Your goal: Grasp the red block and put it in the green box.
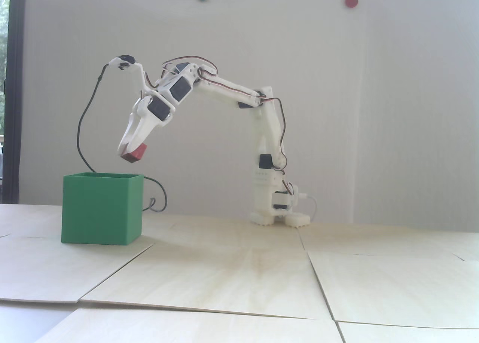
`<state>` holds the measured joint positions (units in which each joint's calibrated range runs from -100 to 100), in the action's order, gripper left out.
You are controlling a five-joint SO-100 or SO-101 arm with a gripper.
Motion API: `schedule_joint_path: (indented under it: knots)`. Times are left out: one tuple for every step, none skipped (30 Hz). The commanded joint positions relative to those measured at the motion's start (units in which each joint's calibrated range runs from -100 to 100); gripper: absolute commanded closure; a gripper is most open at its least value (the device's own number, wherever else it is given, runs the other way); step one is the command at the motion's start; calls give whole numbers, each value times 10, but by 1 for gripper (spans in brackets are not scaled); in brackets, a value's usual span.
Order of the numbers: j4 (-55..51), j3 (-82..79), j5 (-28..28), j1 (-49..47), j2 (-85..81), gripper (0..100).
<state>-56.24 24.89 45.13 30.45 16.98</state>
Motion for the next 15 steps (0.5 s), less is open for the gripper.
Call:
schedule_joint_path:
  knots:
    - [-6, 77, -4, 10, 0, 98]
    - [-6, 83, -4, 14, 7, 98]
    - [-6, 87, -4, 14, 11, 98]
    - [-6, 91, -4, 18, 16, 98]
    - [-6, 95, -4, 22, 21, 98]
    - [-6, 101, -4, 28, 29, 98]
    - [-6, 104, -4, 29, 33, 98]
    - [-6, 108, -4, 31, 36, 98]
    - [-6, 108, -4, 38, 38, 98]
    - [-6, 107, -4, 40, 40, 98]
    - [-6, 107, -4, 40, 40, 98]
    - [-6, 107, -4, 41, 40, 98]
    - [-6, 107, -4, 41, 40, 98]
    - [-6, 107, -4, 41, 39, 98]
    - [-6, 107, -4, 41, 37, 98]
